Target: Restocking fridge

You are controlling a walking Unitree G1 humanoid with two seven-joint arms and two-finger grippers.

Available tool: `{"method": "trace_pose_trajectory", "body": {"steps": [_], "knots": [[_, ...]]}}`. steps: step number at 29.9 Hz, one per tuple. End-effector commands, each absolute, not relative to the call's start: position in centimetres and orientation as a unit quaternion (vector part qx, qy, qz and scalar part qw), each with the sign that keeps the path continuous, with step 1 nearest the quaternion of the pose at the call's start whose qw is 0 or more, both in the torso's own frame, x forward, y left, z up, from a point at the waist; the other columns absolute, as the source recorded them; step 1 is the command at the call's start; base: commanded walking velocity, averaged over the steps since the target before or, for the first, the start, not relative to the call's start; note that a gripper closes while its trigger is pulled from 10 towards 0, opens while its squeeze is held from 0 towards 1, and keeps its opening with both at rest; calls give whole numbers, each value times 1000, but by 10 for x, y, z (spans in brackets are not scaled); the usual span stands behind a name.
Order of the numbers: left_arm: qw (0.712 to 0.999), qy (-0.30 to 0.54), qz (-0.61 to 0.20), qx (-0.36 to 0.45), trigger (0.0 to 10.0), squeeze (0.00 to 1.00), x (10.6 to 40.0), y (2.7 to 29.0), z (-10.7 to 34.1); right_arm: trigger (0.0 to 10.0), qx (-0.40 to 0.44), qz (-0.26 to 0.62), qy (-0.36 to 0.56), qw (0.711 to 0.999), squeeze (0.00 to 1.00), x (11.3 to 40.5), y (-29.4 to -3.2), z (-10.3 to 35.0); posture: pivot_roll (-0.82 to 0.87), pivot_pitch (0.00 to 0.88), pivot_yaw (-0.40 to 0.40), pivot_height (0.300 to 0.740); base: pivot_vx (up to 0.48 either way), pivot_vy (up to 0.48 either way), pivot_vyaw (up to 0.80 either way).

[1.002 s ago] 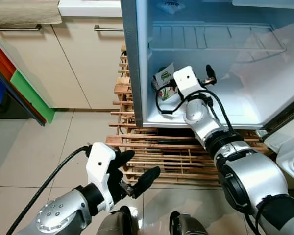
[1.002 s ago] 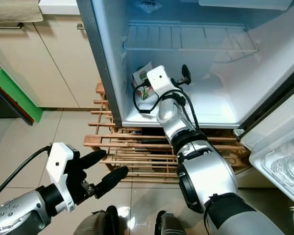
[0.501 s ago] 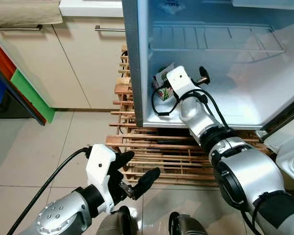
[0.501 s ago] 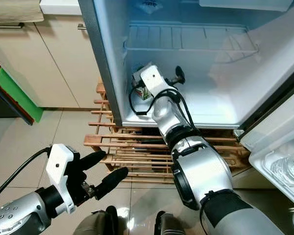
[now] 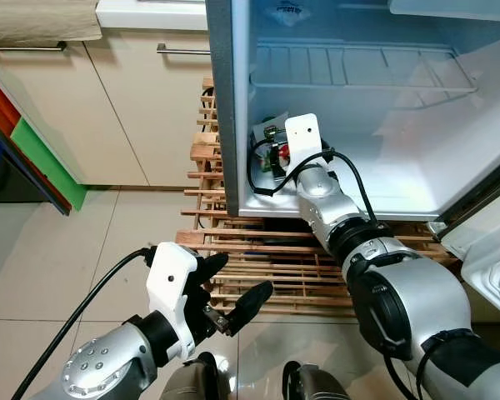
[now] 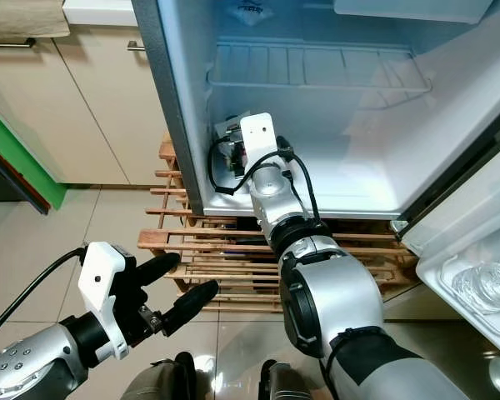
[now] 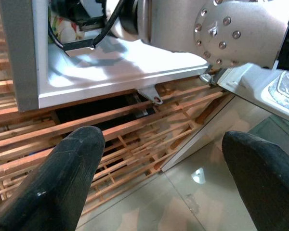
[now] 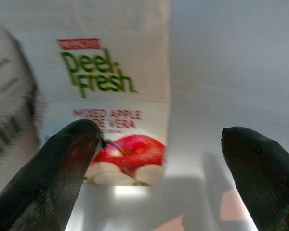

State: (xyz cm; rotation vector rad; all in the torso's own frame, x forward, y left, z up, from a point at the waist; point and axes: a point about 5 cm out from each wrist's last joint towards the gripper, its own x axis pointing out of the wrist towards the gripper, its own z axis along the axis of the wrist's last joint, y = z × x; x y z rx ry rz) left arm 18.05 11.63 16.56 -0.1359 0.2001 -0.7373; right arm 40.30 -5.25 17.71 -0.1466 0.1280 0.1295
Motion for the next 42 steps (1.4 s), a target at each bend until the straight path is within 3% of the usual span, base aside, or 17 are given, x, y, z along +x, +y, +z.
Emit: {"method": "trace_pose_trajectory", "body": {"steps": [1, 8, 14, 25, 29, 34, 38, 42], "knots": [[925, 102, -359, -66, 10000, 0, 180, 115, 163, 10000, -55, 79, 63, 993, 0, 400, -42, 175, 119, 240, -28, 740, 0, 0, 0], [926, 98, -358, -67, 10000, 0, 183, 115, 163, 10000, -45, 100, 49, 993, 0, 393, -31, 169, 103, 232, -30, 740, 0, 0, 0], [926, 91, -359, -72, 10000, 0, 185, 113, 163, 10000, -90, 72, -23, 993, 0, 398, -51, 180, 86, 209, -37, 740, 0, 0, 0], [931, 79, -348, -70, 10000, 0, 200, 115, 157, 10000, -39, 85, -18, 995, 0, 390, -69, 168, 41, 113, -58, 740, 0, 0, 0], [935, 68, -338, -80, 10000, 0, 210, 116, 151, 10000, -52, 79, -46, 994, 0, 368, -99, 155, -5, 0, -49, 740, 0, 0, 0], [943, 51, -317, -82, 10000, 0, 224, 119, 148, 10000, -51, 49, -72, 995, 0, 348, -129, 149, -31, 0, -39, 740, 0, 0, 0], [952, 48, -291, -83, 10000, 0, 232, 123, 147, 10000, -64, 40, -87, 993, 0, 339, -137, 147, -39, 0, -32, 740, 0, 0, 0], [977, 54, -199, -50, 10000, 0, 239, 142, 136, 10000, -92, 30, -74, 992, 0, 315, -154, 127, -47, 0, -5, 740, 0, 0, 0]]}}
